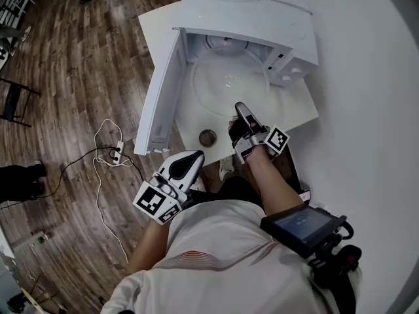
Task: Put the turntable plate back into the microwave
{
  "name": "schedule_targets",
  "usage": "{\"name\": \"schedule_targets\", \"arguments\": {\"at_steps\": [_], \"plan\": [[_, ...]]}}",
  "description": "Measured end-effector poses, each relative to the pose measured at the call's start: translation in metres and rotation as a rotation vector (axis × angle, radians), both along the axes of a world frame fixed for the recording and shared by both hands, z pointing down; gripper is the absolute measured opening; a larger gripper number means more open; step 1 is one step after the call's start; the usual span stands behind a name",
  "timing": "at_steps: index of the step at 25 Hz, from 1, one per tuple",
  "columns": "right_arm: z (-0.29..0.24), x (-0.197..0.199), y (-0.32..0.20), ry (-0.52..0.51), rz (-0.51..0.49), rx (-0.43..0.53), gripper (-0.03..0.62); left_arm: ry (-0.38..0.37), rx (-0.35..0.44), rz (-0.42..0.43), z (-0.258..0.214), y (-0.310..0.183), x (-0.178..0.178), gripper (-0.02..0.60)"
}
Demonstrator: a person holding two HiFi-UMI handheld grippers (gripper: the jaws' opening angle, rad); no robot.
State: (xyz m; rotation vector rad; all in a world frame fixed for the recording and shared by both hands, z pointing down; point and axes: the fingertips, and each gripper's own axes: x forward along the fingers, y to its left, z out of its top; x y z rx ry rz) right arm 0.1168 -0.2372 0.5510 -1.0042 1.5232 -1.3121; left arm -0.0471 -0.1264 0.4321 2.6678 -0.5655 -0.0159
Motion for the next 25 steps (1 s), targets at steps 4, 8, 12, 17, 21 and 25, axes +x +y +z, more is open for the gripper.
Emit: {"name": "schedule_targets", "arguments": {"at_steps": [4,8,12,17,21,25], "plan": [[0.008,0.013,-0.03,-0.002,0.002,-0.011,0.028,-0.011,-0.003,-0.017,0.001,-0.016,0.013,0.011],[0.019,0.024,-0.062,-0.006,0.0,-0.028,0.028,-0.023,-0.014,-0.052,0.005,-0.03,0.018,0.011],[0.025,0.024,-0.09,-0.014,-0.007,-0.035,0.028,-0.032,-0.028,-0.101,0.01,-0.04,0.016,0.011],[0.028,0.029,-0.121,-0.019,0.004,-0.04,0.028,-0.036,-0.036,-0.142,0.014,-0.046,0.013,0.011],[0.033,0.033,-0.146,-0.007,0.013,-0.057,0.028,-0.042,-0.042,-0.177,0.018,-0.048,0.007,0.011],[0.036,0.036,-0.167,-0.01,0.046,-0.086,0.029,-0.041,-0.047,-0.208,0.018,-0.048,0.003,0.011]]}}
